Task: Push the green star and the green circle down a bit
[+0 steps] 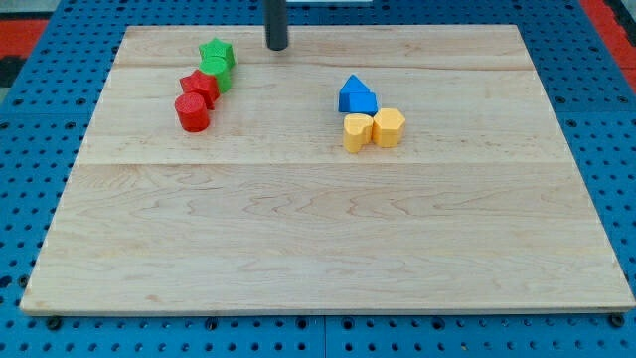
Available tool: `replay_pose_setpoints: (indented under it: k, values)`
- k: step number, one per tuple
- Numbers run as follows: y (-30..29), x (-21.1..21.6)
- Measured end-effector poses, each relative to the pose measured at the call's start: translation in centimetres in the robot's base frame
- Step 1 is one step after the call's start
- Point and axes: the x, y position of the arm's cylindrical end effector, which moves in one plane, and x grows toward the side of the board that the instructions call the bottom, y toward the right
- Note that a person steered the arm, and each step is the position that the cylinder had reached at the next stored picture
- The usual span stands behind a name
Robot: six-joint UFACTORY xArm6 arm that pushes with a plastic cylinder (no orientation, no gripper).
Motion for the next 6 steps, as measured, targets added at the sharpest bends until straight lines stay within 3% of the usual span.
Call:
replay_pose_setpoints:
  k: [4, 6]
  values:
    - [-5.8, -1.4]
    - [-5.8, 2.5]
